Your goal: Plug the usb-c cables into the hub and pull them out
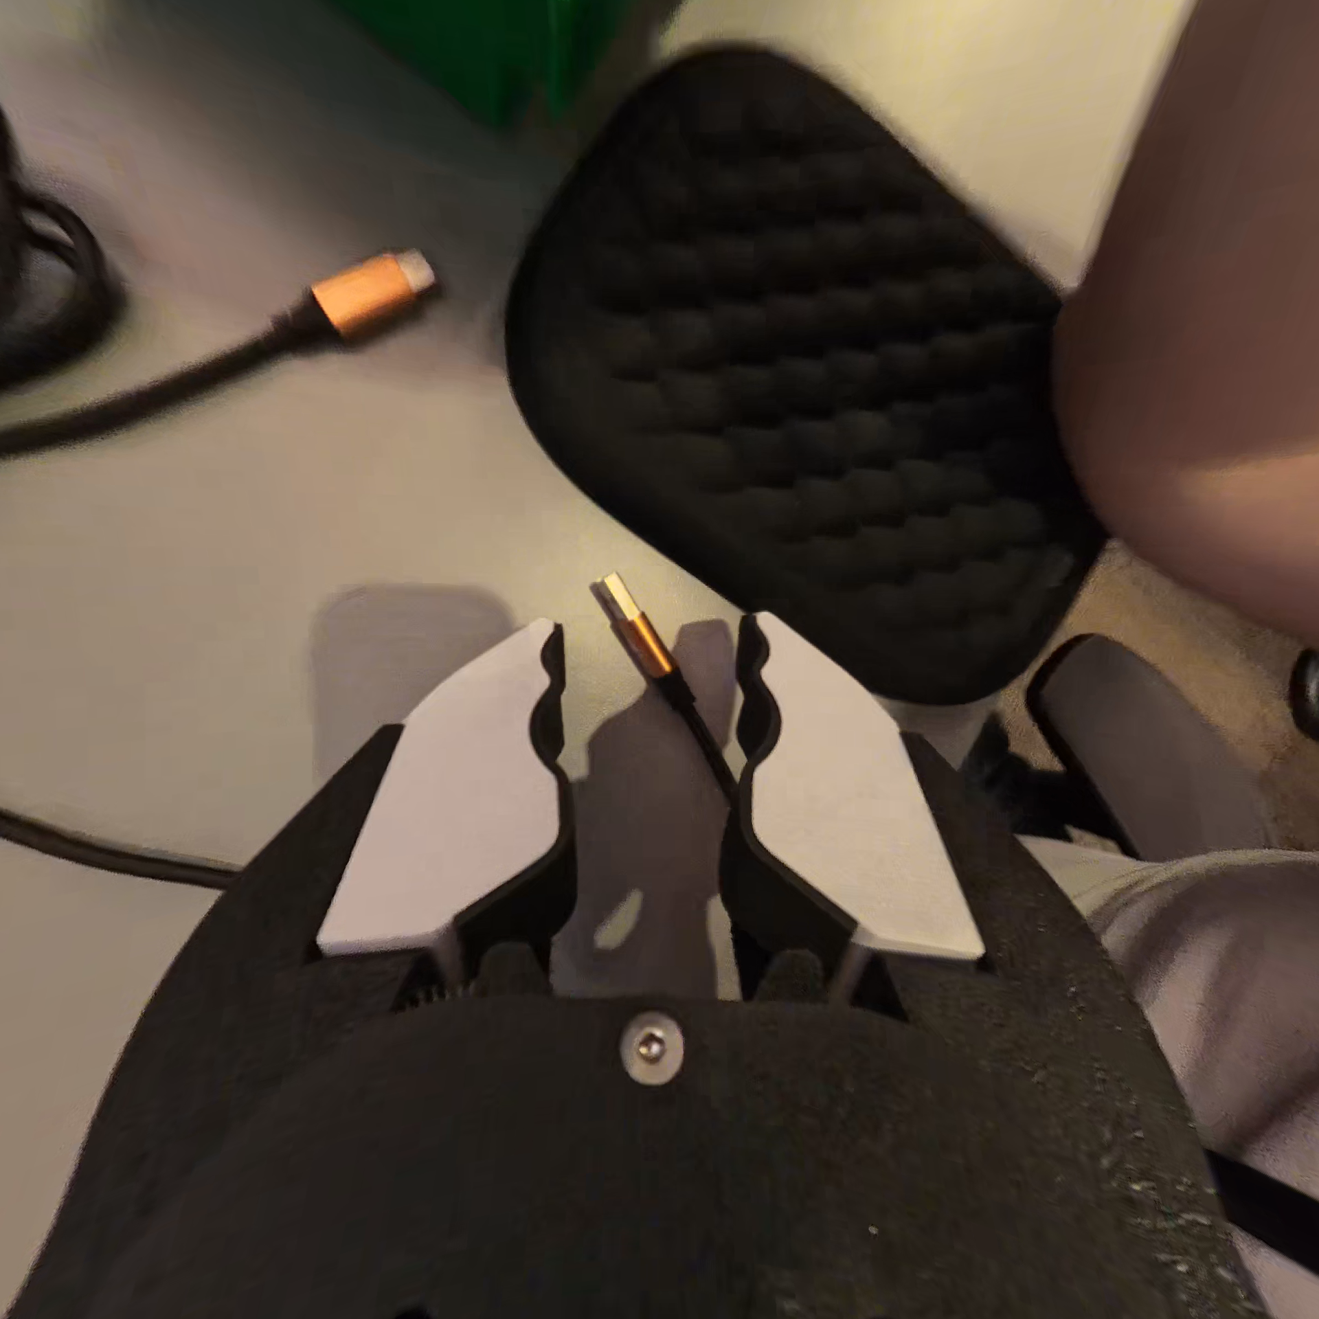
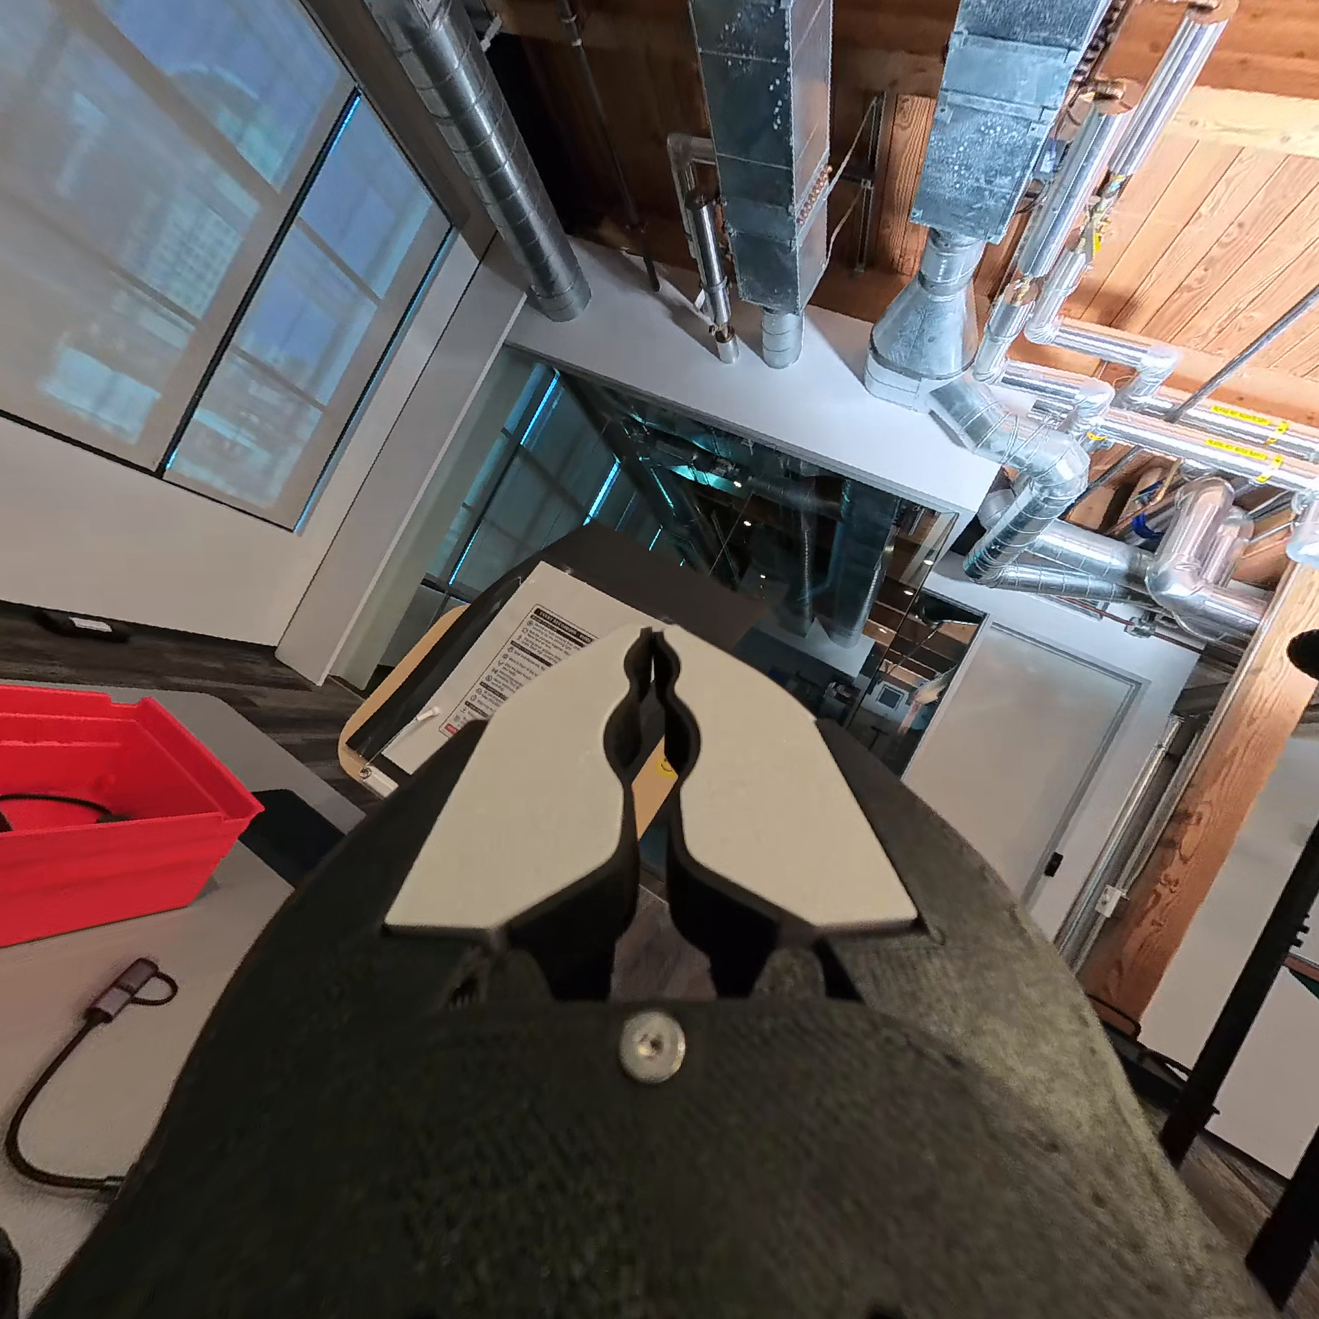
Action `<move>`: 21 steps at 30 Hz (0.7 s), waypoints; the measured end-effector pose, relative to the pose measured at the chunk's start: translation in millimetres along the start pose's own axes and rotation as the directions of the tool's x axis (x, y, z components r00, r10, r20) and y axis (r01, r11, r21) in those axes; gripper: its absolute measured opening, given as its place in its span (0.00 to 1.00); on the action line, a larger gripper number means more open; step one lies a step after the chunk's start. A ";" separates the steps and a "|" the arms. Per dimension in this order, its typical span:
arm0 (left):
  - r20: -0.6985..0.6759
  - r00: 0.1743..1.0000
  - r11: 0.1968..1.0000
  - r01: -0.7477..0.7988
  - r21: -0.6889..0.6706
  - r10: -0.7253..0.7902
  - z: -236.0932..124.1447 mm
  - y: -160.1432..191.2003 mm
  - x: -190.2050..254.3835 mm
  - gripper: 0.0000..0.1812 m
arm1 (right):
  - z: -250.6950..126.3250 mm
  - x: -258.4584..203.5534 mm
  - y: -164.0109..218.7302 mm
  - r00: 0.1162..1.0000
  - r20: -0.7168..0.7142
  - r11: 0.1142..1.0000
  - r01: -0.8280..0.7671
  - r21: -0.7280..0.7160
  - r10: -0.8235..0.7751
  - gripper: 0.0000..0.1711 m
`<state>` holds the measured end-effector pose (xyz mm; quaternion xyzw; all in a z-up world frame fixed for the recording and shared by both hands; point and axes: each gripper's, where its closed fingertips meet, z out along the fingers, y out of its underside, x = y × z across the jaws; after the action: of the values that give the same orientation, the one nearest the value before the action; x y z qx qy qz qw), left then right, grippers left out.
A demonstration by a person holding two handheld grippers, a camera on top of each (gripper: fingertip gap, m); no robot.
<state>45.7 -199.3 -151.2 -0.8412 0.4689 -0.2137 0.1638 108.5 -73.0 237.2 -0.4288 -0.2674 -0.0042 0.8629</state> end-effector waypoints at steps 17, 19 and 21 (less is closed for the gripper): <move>-0.275 0.940 0.931 -0.096 0.351 0.201 -150.2 -72.9 31.8 0.04 | -9.4 15.5 -4.4 0.982 0.056 0.974 -0.186 0.127 0.180 0.00; -0.292 0.914 0.873 -0.119 0.474 0.283 -202.7 -94.3 37.9 0.04 | -5.3 10.6 -1.5 0.966 0.107 0.954 -0.251 0.162 0.236 0.00; -0.254 0.899 0.802 -0.154 0.578 0.356 -251.0 -116.5 36.1 0.04 | 1.3 3.2 6.8 0.942 0.165 0.932 -0.319 0.170 0.292 0.00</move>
<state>17.6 -190.1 126.3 -0.6358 0.5205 -0.4594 0.3372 112.2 -67.0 234.3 -0.3781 -0.2553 0.1858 0.8703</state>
